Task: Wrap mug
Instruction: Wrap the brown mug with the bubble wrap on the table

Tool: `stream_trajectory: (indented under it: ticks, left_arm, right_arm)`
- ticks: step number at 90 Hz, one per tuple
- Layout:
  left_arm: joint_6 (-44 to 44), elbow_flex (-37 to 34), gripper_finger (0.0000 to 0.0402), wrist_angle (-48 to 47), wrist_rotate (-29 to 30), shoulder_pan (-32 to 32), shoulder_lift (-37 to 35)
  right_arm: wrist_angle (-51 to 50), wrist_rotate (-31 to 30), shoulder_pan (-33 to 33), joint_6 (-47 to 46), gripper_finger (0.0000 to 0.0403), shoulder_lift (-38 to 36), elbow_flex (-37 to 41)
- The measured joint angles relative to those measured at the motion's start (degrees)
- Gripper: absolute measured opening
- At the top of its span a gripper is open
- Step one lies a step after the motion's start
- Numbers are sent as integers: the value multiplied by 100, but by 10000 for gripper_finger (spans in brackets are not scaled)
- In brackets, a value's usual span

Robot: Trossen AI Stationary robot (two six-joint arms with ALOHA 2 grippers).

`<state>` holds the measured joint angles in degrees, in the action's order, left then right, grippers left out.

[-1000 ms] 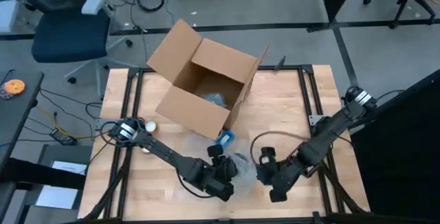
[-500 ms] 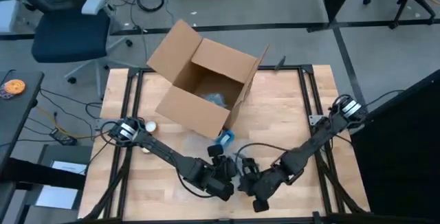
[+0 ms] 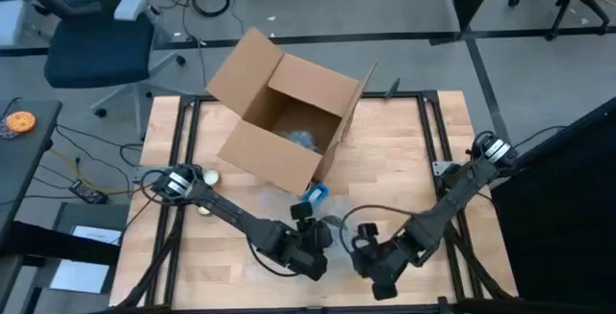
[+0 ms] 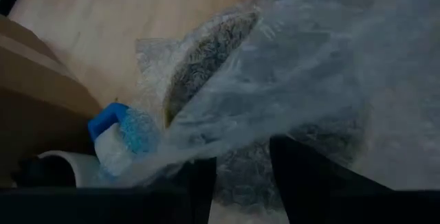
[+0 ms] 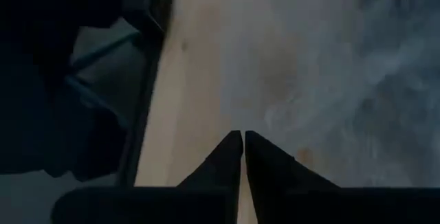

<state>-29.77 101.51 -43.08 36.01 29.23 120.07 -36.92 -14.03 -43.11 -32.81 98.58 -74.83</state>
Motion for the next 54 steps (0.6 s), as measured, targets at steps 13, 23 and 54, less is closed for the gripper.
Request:
stream_trajectory:
  ticks: [13, 23, 54]
  left_arm:
    - [-49, 0, 120, -6, -20, 0, 0]
    - [-44, 0, 120, -26, -36, 0, 0]
    - [-42, 0, 120, -37, -39, -4, 2]
  right_arm:
    - [125, -22, -2, -61, 0, 342, 4]
    - [791, -168, -2, 156, 0, 373, 4]
    - [1279, -742, -15, 1243, 0, 7, -375]
